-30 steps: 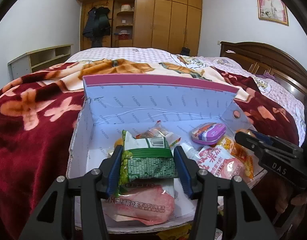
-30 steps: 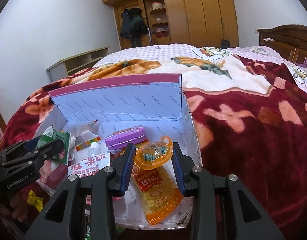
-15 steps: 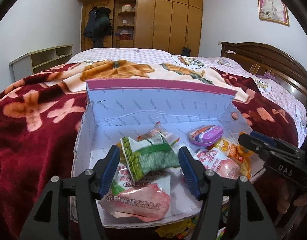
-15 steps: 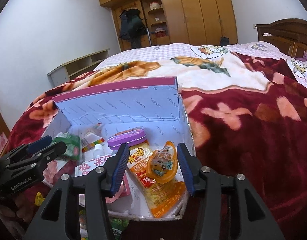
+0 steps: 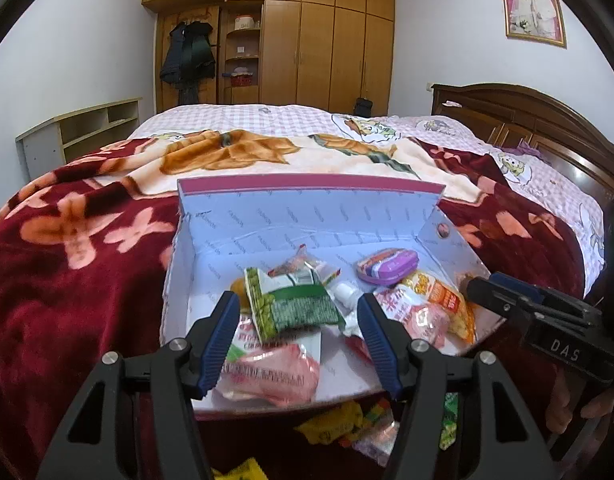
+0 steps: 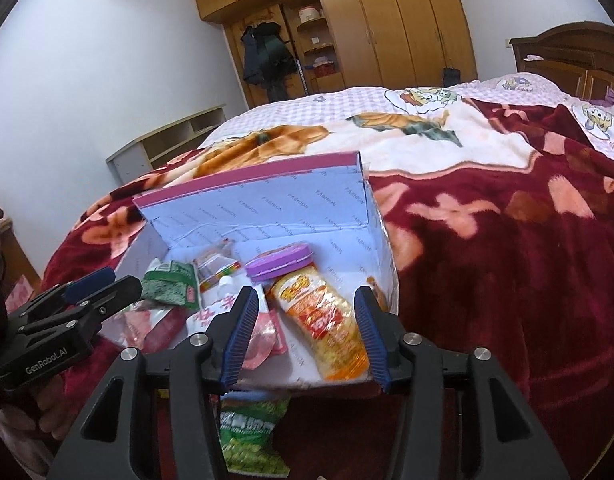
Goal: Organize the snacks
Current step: 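Lower into the box and open left tool while right tool releases the jelly cup, then withdraw left tool to yellow candy while right tool approaches green pea snack bag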
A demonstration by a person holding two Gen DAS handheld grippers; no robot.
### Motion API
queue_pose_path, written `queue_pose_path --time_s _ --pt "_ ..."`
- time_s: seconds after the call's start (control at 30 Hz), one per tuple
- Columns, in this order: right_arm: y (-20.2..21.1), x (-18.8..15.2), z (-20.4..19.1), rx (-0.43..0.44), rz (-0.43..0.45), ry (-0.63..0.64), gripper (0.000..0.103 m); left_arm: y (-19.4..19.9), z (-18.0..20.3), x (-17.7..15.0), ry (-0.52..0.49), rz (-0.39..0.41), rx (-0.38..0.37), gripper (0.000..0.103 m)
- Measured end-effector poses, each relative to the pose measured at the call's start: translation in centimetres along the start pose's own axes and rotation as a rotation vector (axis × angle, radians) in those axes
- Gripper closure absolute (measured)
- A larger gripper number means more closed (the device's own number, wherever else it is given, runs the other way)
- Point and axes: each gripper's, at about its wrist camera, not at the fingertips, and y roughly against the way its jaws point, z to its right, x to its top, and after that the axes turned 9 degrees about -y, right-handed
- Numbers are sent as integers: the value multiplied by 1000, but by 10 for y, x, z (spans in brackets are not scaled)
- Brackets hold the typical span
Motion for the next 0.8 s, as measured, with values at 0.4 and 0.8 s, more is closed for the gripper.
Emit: queue_pose_path --time_s 0.4,0.8 --pt "28 -23 -7 18 0 -5 51 19 -13 -27 -7 -53 32 39" --pt "40 -53 -13 24 -27 2 51 37 -34 -75 109 -147 11 39"
